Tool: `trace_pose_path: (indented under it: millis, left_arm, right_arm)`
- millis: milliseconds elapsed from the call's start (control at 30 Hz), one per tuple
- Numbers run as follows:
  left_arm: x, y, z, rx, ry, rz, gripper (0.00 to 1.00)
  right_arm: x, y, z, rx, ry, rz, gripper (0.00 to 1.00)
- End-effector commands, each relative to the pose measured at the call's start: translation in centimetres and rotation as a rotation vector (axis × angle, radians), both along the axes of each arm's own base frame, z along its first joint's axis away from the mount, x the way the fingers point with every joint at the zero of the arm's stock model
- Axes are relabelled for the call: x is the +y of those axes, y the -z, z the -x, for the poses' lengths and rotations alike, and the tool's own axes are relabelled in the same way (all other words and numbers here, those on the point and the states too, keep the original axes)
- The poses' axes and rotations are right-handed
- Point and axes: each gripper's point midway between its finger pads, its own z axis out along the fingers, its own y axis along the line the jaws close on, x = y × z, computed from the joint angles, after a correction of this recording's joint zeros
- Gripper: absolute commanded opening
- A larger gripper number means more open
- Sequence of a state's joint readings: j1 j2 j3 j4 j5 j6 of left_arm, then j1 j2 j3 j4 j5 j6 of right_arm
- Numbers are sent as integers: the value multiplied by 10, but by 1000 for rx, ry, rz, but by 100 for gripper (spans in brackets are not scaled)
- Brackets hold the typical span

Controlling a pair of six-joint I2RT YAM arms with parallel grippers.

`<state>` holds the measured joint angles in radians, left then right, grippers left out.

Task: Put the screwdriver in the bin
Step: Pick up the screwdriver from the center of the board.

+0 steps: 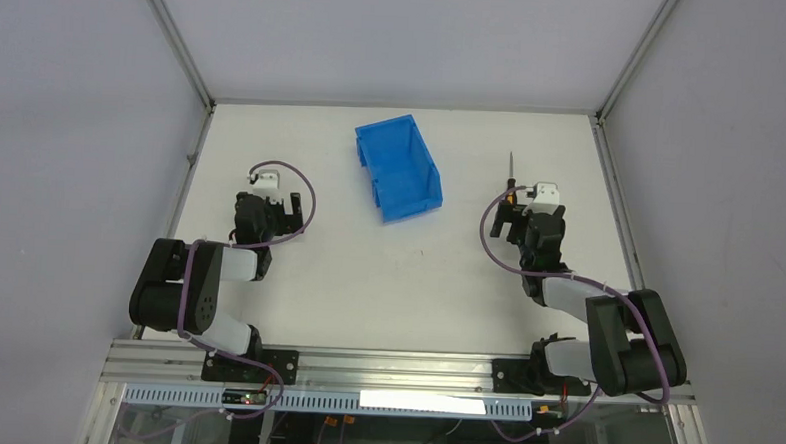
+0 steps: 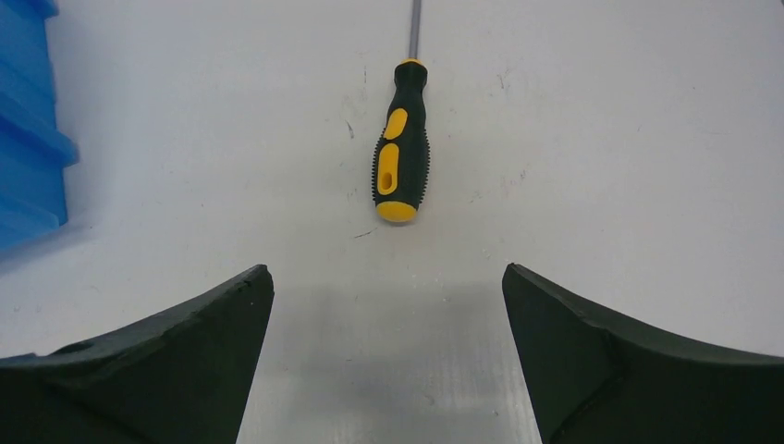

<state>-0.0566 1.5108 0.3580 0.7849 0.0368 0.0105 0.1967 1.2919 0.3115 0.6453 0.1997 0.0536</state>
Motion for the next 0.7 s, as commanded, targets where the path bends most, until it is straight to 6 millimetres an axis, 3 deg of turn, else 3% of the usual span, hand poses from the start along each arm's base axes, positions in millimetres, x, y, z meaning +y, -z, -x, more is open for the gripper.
trace_pose_path:
  millis: [0,467,667]
  left_arm:
    - [1,-16,-10,-52,1,13,100]
    - [1,-16,-10,-52,1,13,100]
    - [1,-16,-10,-51,2,13,100]
  right_arm:
    - [3,-21,-12,-64,-8,-15,99]
    - [4,-19,-15,-46,-19,-2,99]
    - [0,-43,-18,-24,4,17,99]
